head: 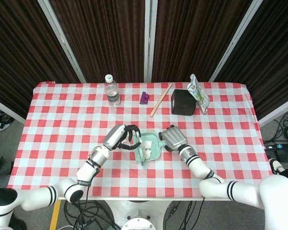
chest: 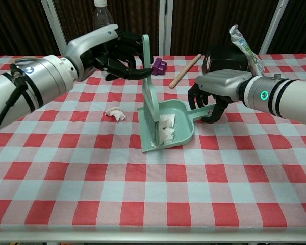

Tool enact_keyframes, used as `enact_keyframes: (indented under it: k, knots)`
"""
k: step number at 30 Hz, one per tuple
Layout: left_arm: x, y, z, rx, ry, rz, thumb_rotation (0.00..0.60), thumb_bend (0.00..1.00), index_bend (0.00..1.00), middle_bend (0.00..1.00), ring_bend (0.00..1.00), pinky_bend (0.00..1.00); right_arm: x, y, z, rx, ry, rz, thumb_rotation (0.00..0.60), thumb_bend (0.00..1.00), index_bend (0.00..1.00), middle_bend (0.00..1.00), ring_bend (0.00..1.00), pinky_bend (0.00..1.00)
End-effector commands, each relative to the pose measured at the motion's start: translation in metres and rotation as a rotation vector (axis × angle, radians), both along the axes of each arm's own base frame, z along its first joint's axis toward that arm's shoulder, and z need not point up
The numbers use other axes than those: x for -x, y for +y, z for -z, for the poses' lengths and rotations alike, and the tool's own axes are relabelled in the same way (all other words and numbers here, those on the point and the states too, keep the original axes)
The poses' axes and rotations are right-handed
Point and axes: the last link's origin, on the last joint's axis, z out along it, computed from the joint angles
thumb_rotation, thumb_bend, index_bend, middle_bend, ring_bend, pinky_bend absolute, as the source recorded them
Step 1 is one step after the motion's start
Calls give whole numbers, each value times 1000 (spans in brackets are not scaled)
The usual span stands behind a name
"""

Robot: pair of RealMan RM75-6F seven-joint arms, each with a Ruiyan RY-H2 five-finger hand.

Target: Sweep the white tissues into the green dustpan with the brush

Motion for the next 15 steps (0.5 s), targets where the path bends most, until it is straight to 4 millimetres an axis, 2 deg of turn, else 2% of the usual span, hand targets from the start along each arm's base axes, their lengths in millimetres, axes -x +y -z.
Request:
enact_keyframes:
  k: [1,4,9,12,15]
  knots:
    - [13,-2,-11,-24,25,8,600,498,566,574,660,878,0,0,2,-1,-8,7,600,655,689,562,349,235]
    - [27,-2,-22,-71,90,33,600,499,564,573,660,879,-1,-1,2,2,-10,6,600,655,689,563,349,235]
    - [54,10,-38,-152,206,20,600,498,563,569,656,876,-3,-1,2,7,-16,12,600,655,689,563,349,235]
    - [66,21,-40,-173,255,-7,600,499,562,566,647,874,-5,-2,3,11,-15,14,600,654,689,563,349,235]
    - [73,28,-34,-149,267,-33,600,501,562,565,643,872,-7,-2,3,15,-16,19,600,655,689,564,349,235]
